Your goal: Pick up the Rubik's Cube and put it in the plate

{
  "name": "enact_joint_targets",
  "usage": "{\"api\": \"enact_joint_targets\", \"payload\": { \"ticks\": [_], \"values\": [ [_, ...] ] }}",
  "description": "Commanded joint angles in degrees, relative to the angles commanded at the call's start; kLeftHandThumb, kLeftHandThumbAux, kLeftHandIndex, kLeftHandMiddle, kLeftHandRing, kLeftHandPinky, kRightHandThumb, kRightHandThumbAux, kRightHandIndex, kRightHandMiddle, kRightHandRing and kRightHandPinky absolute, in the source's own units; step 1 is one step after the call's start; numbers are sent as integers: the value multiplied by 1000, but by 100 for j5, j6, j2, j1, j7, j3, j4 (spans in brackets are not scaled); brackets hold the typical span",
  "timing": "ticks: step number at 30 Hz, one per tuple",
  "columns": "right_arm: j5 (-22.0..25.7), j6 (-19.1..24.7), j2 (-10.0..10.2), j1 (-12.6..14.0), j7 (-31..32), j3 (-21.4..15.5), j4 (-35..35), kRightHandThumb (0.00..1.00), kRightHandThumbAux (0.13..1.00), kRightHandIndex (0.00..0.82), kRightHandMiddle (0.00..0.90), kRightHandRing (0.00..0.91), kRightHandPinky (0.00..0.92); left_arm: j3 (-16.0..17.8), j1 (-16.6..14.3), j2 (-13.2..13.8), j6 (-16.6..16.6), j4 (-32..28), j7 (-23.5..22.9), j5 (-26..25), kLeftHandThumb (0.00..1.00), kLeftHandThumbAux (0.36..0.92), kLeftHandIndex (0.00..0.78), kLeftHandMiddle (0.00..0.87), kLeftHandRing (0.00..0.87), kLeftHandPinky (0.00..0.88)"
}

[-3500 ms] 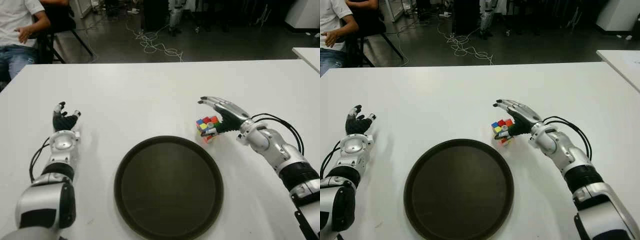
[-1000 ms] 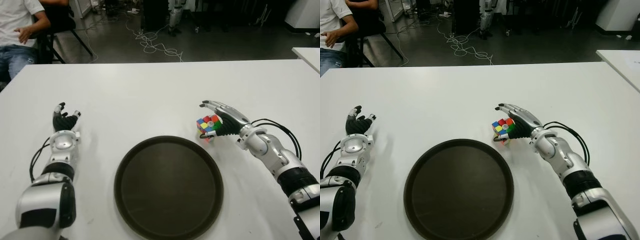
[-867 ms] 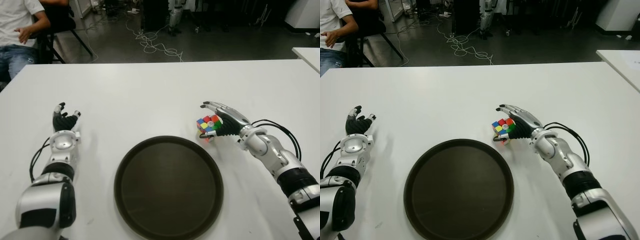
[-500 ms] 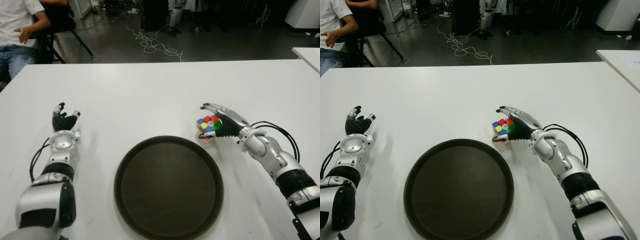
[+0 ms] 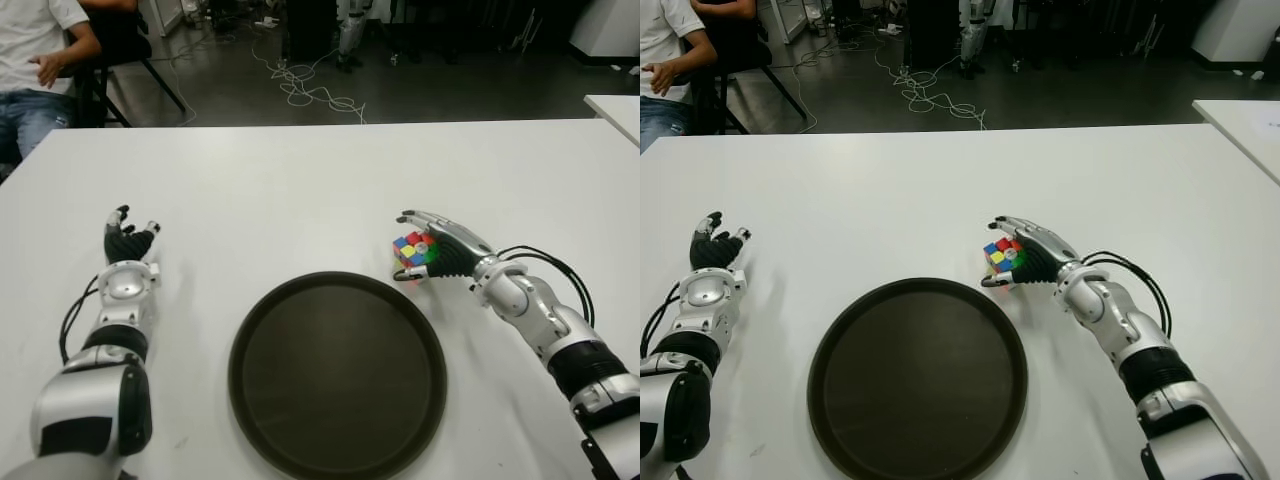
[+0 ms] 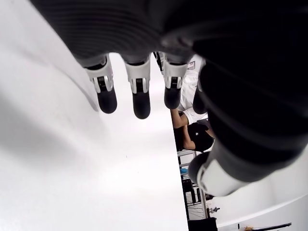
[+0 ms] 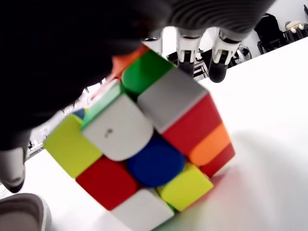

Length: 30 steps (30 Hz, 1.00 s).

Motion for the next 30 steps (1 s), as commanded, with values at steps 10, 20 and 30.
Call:
{"api": "enact_joint_targets", "payload": {
  "ticks": [10, 20, 30],
  "values": [
    [-33, -120, -16, 6, 32, 30, -26, 0, 509, 0, 0, 0, 16, 14, -12, 2, 25, 8, -49, -23, 17, 776, 36, 51, 61, 77],
    [-103, -192, -42, -21, 34, 92, -6, 0, 530, 0, 0, 0, 11, 7, 0, -7, -8, 4, -24, -12, 18, 770, 52, 59, 67, 82],
    [-152, -175, -36, -57, 42, 147, 7, 0, 526, 0, 0, 0, 7, 23, 2, -16, -8, -2, -39, -31, 46, 756, 44, 55, 68, 87]
  ]
}}
